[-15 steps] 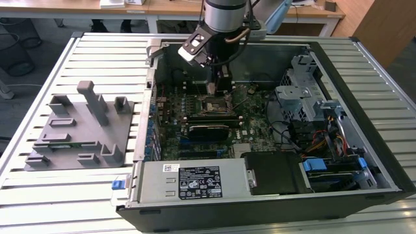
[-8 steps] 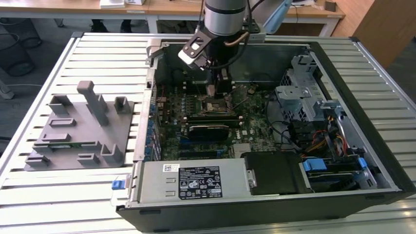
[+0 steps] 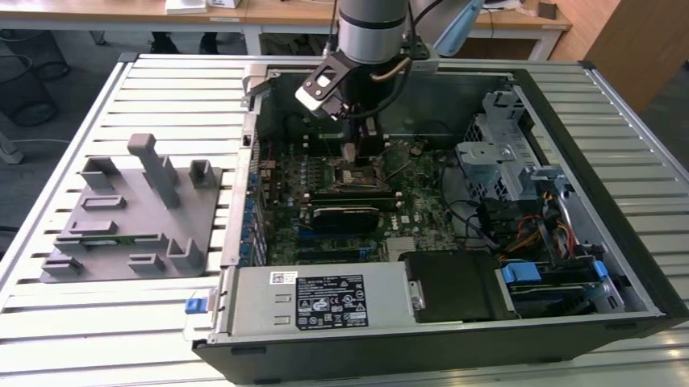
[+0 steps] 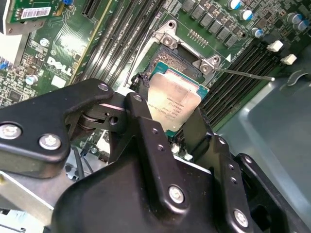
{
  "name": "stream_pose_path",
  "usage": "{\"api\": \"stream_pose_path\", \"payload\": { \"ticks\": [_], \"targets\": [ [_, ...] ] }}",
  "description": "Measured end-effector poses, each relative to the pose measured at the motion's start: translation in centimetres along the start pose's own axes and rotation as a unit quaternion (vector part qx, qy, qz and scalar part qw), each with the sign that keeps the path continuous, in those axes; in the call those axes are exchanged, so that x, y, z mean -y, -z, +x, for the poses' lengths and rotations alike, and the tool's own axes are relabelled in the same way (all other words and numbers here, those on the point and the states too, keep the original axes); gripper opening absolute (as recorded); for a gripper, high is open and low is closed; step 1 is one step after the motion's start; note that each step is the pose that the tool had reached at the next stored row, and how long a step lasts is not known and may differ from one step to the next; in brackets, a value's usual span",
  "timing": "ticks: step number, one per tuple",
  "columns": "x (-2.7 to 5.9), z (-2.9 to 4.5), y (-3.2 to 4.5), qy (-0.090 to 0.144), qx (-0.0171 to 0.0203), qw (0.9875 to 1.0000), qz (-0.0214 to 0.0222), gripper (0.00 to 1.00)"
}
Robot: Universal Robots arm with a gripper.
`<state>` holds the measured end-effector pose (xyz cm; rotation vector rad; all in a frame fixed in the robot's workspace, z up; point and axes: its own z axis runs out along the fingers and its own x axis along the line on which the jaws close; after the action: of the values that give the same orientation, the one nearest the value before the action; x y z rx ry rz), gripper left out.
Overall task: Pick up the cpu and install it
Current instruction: 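Place the cpu into insertion slot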
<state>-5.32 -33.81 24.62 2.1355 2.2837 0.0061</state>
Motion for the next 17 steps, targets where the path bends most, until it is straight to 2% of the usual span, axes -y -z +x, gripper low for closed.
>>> {"api": "stream_pose_path", "payload": {
  "ticks": [7, 13, 17],
  "targets": [
    [0.02, 0.01, -1.15, -0.001, 0.0000, 1.0000, 0.0000, 0.53],
    [0.02, 0.03, -1.73, -0.018, 0.0003, 0.9998, 0.0002, 0.53],
    [0.02, 0.04, -2.26, -0.019, 0.0003, 0.9998, 0.0002, 0.53]
  ]
}}
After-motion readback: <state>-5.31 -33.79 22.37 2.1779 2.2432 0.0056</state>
